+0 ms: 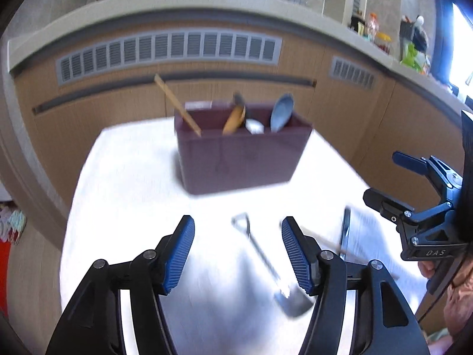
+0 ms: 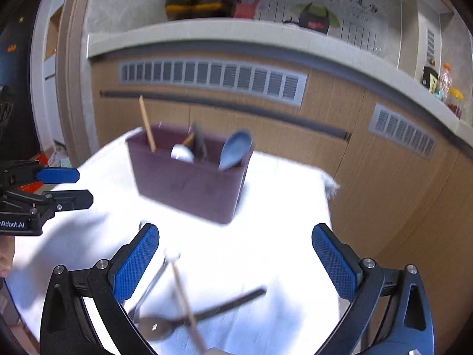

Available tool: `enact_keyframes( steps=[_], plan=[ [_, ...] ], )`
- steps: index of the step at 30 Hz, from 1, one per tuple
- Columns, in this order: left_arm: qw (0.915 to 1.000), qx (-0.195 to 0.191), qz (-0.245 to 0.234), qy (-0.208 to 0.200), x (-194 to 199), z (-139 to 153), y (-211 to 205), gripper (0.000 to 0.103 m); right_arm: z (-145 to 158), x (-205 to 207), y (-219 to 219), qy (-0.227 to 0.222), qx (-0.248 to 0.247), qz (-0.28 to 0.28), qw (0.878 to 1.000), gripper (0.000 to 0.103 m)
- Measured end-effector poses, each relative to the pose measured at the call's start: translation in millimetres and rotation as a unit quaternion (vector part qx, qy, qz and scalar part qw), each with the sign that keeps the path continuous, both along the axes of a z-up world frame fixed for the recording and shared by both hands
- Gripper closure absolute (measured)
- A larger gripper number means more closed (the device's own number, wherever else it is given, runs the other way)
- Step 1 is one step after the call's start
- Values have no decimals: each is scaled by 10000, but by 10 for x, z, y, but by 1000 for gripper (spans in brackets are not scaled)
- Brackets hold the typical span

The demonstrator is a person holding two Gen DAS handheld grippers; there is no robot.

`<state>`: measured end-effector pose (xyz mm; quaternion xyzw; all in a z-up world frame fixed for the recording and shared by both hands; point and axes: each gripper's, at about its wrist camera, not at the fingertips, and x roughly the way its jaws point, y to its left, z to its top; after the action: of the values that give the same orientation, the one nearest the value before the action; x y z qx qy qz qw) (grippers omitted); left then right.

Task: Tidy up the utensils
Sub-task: 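Grasp the white-knobbed metal ladle by its handle with the right tool, then grasp the small black shovel with the left tool while the right tool holds the ladle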

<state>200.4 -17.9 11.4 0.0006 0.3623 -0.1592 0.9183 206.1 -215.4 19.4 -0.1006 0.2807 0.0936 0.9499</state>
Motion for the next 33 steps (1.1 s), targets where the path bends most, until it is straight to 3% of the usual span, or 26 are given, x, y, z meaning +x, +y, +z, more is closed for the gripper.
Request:
enact_keyframes(
  steps=[3, 6, 8, 10, 13, 17, 19, 21, 24, 33],
  plan=[
    [9997, -14, 150, 212, -122, -157, 75, 40, -157, -78, 110, 269, -203, -69, 9994, 1],
    [9987, -35, 288, 422, -182, -292, 150, 39, -292, -88, 243, 587, -109, 328, 9977, 3],
    [9980, -76, 391, 497, -210, -349, 223, 38, -361, 13, 330, 870, 36, 432, 9953, 18],
    [9970, -164, 499, 576, -243, -389, 298, 38, -438, 189, 397, 1190, 155, 416, 9919, 47],
    [9964, -178, 541, 636, -274, -416, 361, 38, -596, 475, 501, 1589, 213, 332, 9865, 52],
    [9965, -139, 503, 656, -327, -429, 370, 37, -754, 685, 607, 1772, 144, 264, 9837, 56],
    [9965, -151, 461, 677, -341, -434, 337, 35, -804, 714, 654, 1837, 113, 296, 9825, 68],
    [9965, -147, 389, 723, -372, -451, 270, 35, -828, 705, 685, 1847, 33, 318, 9823, 84],
    [9960, -57, 262, 849, -399, -475, 111, 35, -769, 625, 623, 1739, 120, 311, 9842, 84],
    [9939, 205, -175, 1068, -565, -517, -457, 36, -81, -134, 12, 621, 901, 66, 9940, 84]
  ],
)
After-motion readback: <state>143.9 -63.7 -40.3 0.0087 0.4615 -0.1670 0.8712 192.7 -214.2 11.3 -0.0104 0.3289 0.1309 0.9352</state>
